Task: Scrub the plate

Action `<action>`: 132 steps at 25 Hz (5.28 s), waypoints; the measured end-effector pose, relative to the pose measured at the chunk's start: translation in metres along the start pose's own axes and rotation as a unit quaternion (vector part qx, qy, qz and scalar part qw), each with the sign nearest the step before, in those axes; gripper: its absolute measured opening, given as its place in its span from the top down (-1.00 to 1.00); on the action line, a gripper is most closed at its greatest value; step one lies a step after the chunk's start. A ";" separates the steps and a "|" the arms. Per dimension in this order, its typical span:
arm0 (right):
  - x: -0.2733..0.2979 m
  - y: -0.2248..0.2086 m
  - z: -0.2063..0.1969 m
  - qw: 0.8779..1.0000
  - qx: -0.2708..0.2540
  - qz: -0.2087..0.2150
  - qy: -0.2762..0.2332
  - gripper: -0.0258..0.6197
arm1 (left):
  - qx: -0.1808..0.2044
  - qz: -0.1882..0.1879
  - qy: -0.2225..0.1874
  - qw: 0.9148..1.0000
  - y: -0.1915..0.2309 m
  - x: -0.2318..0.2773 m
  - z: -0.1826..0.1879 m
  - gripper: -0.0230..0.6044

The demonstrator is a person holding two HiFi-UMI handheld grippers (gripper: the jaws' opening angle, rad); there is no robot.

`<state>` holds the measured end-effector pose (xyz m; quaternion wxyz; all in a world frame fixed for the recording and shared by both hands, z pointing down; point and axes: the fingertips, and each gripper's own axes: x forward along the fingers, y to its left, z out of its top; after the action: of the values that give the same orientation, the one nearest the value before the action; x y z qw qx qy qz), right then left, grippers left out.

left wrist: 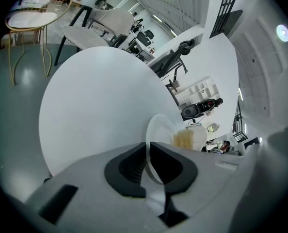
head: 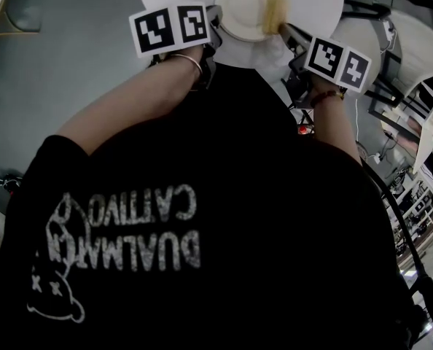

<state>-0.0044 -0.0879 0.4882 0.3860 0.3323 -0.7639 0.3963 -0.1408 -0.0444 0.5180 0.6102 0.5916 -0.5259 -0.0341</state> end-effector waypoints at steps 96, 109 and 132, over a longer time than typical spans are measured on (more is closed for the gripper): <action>-0.269 0.031 0.111 0.904 0.003 0.116 -0.412 0.81 | 0.260 -0.228 -0.193 0.918 -0.232 -0.124 0.096 0.93; -0.426 0.017 0.071 0.879 -0.127 0.032 -0.458 0.81 | 0.409 -0.307 -0.221 0.831 -0.406 -0.199 -0.022 0.93; -0.450 -0.016 -0.078 0.904 -0.144 0.052 -0.399 0.82 | 0.432 -0.226 -0.256 0.834 -0.393 -0.248 -0.179 0.93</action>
<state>0.2506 0.0632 0.1403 0.0716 0.3634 -0.9188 0.1363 0.0996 0.1265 0.1161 0.1109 0.8677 -0.4759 -0.0908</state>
